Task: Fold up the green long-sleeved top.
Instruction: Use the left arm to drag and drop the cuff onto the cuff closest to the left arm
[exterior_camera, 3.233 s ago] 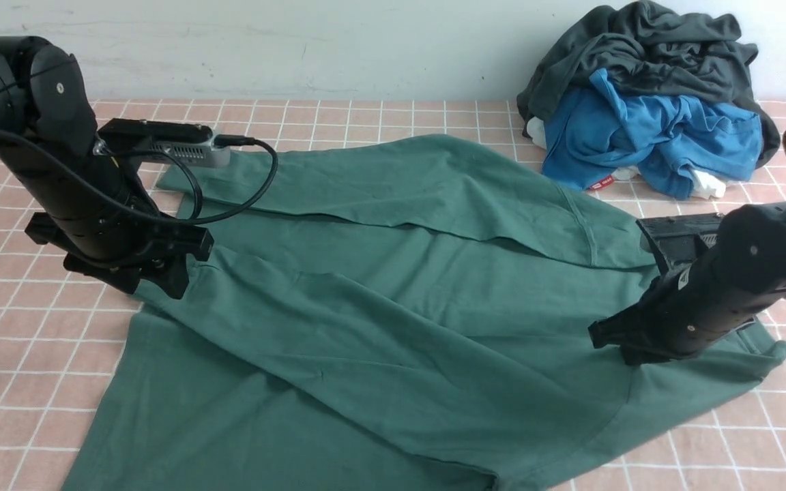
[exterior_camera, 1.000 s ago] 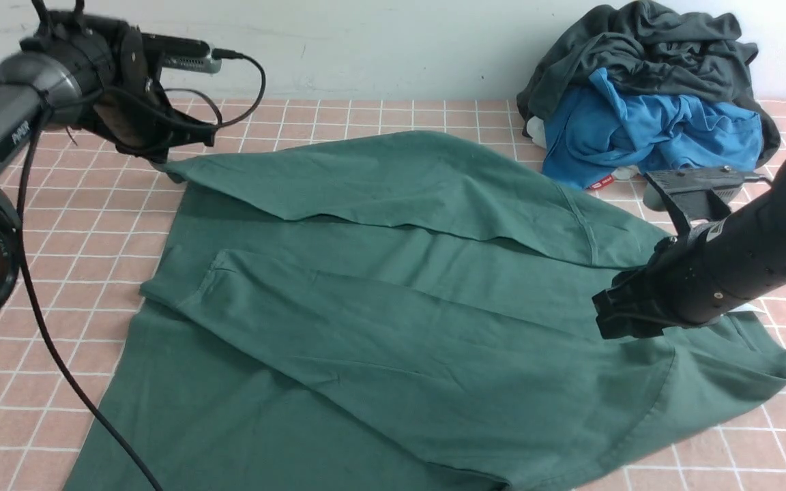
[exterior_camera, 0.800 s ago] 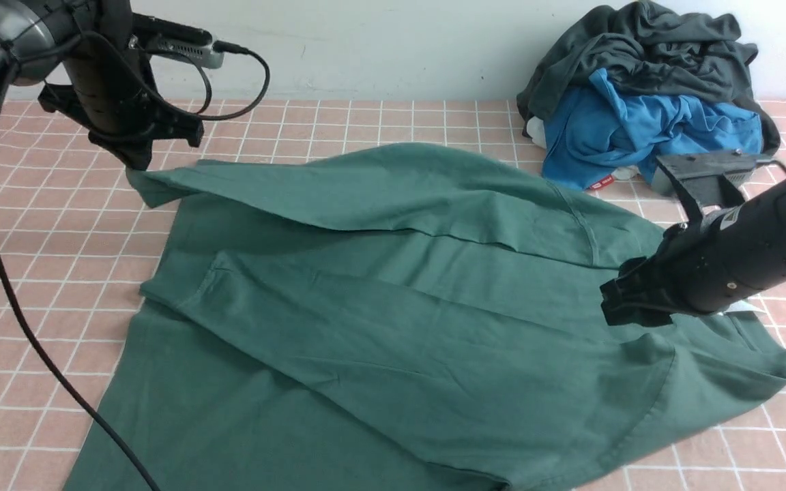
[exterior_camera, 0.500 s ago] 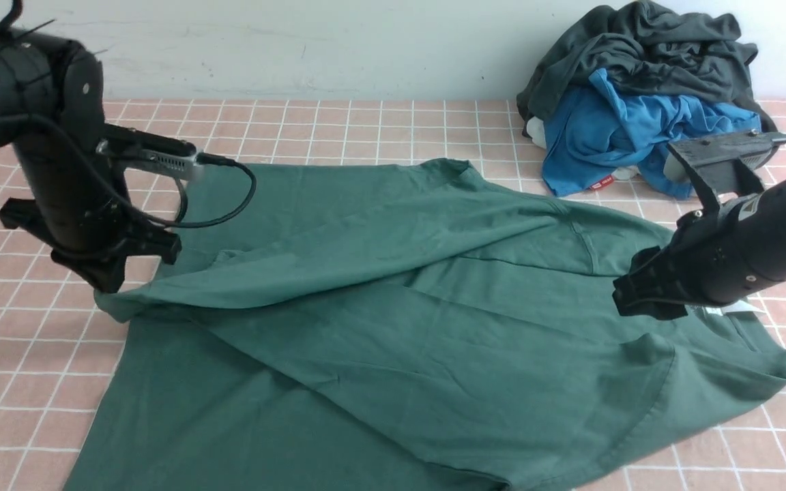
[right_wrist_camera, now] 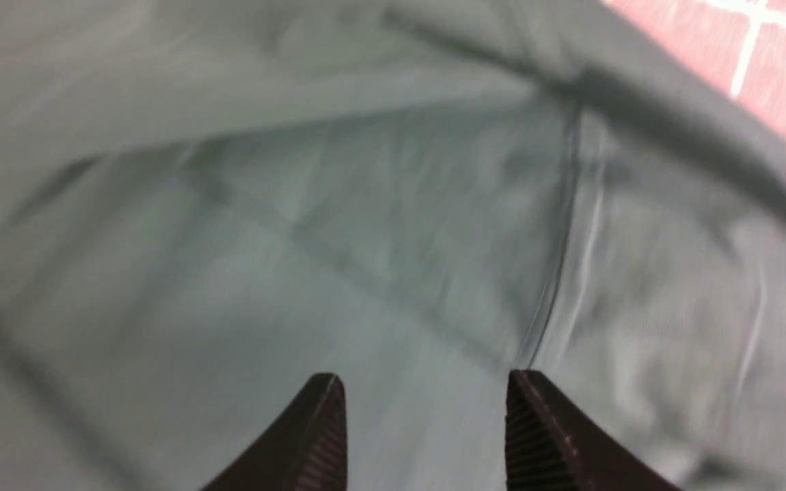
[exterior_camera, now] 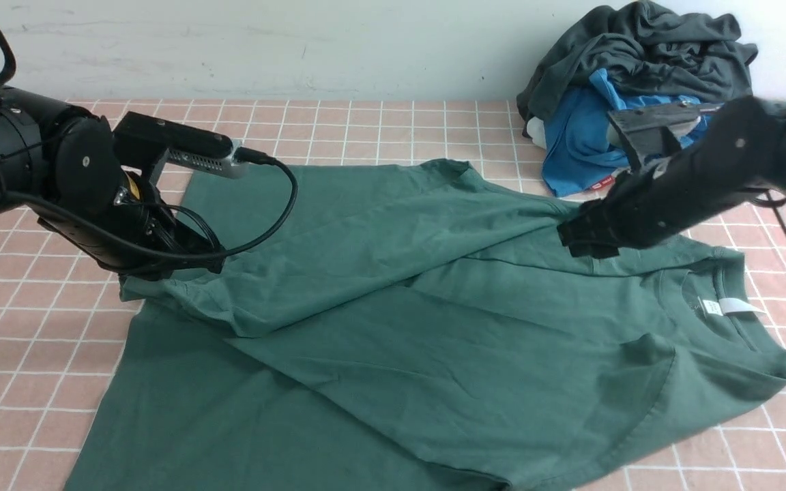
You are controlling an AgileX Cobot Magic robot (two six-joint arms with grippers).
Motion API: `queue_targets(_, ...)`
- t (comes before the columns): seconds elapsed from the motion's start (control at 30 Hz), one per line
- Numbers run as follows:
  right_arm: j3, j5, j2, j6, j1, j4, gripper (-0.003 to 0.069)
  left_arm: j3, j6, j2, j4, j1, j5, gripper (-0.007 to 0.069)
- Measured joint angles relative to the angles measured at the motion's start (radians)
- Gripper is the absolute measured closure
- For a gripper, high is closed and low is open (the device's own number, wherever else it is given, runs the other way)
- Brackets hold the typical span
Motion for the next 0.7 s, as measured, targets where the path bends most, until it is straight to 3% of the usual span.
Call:
queue_targets(0.13, -0.156, 0.078, 0.157, 0.111, -0.014, -0.092, 0.0347, 0.001, 0.001, 0.0, 0.002, 0.0, 0.012, 0.0627)
queue_targets(0.3, -0.338, 0.226, 0.29, 0.139, -0.019, -0.111, 0.0361, 0.001, 0.001, 0.0, 0.002, 0.0, 0.017, 0.0627)
queue_targets(0.47, -0.423, 0.305, 0.327, 0.12, -0.019, -0.133, 0.0483, 0.001, 0.001, 0.0, 0.009, 0.0, 0.016, 0.0627)
queue_targets(0.57, -0.484, 0.39, 0.336, 0.059, -0.02, -0.179, 0.0636, 0.001, 0.001, 0.0, 0.06, 0.0, 0.014, 0.0627)
queue_targets(0.7, -0.608, 0.535, 0.336, 0.006, -0.037, -0.193, 0.0657, 0.001, -0.018, 0.0, 0.149, 0.0, 0.01, 0.0627)
